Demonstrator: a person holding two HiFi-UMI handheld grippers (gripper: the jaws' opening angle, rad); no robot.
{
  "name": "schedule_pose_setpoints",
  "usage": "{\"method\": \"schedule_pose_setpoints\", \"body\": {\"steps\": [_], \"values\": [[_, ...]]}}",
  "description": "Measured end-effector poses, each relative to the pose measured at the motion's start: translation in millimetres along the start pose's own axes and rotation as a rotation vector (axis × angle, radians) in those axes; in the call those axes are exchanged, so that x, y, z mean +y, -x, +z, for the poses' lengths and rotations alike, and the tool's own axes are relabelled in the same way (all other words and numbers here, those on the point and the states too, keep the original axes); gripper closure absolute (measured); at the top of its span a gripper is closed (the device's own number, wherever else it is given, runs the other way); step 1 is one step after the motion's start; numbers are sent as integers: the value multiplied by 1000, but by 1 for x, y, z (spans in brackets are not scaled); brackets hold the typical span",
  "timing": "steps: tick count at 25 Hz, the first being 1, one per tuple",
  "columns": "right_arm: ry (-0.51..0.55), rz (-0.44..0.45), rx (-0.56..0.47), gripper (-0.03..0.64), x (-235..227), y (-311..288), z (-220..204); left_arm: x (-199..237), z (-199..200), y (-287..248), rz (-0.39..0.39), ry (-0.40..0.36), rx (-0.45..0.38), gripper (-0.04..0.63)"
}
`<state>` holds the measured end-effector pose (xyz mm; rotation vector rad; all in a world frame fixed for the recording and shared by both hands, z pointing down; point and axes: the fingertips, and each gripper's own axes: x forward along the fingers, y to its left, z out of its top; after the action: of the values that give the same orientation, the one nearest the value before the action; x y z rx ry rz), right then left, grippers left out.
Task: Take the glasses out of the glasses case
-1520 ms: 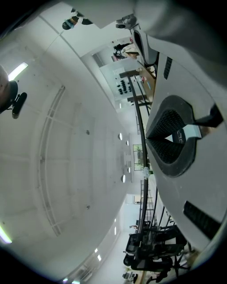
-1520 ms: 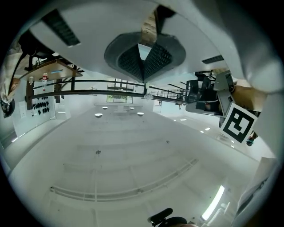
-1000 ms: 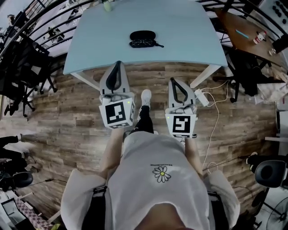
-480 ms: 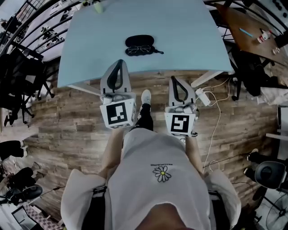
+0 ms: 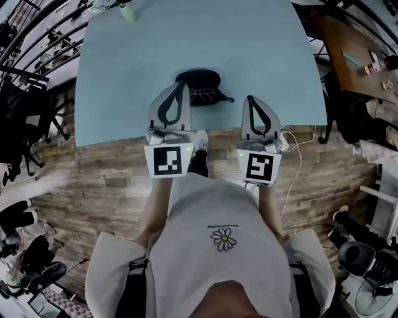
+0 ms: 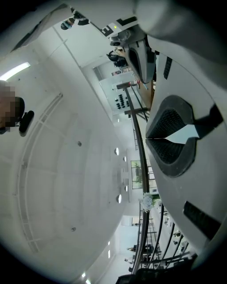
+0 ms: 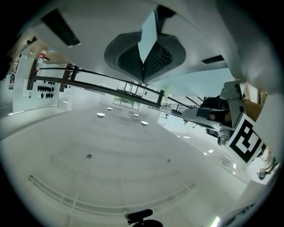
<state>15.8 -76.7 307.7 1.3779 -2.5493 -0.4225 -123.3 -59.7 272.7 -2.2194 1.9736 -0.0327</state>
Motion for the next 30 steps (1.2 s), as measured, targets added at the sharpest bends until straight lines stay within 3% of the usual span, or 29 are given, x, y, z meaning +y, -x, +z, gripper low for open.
{"method": "schedule_pose_setpoints", "body": {"steps": [7,10,16,25,30], "values": [[-75,-57,27,607,-17,-79,-1,42,-25,-70,-30,2,39,578],[-96,-71,41,607,-20,-97,-4,61,-33,-89,1,18,43,578],[-120,-6,103,607,-21,-116,-24,61,-56,-103,-11,7,98,578],[-164,44,84,607,-29,-135,-25,65,-62,-107,66,-25,109,577],[-153,79,87,607,-29,-136,-28,71,-57,-108,86,10,107,577]]}}
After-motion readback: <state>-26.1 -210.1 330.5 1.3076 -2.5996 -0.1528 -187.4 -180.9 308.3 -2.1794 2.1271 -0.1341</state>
